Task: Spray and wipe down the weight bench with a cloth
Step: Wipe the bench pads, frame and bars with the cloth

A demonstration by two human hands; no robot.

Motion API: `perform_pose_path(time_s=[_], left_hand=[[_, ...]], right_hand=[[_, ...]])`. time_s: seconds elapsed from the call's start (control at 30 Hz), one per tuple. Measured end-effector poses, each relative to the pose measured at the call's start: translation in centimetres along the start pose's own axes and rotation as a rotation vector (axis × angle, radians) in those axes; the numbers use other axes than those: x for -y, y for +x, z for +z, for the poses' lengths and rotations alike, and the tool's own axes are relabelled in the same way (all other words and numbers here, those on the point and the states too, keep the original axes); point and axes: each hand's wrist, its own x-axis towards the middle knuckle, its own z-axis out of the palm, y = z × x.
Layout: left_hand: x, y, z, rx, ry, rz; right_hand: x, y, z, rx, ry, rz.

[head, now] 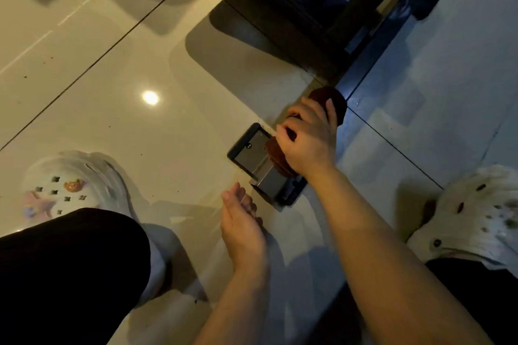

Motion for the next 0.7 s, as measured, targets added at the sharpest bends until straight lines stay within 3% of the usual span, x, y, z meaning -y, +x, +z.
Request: perform_pose_path(time_s=[0.27,0.4,0.53,0.7], left_hand=[[0.2,1.0,0.8,-0.037,0.080,0.088],[-0.1,0.8,2.3,-0.009,0.165,0.132],[-0.4,1.1,2.9,0.054,0.199,0.187],[-1.0,1.1,2.9,-0.029,0.379,0.169]], right_hand=[[-6.0,5.9,-1.2,-0.019,0.068,0.221],[-1.3,1.6,-0.5,-0.037,0.351,0.421],[4.9,-4.7,0.9,-0.165,0.693,0.463],[4.8,-5.1,0.9,-0.139,1.008,0.555]])
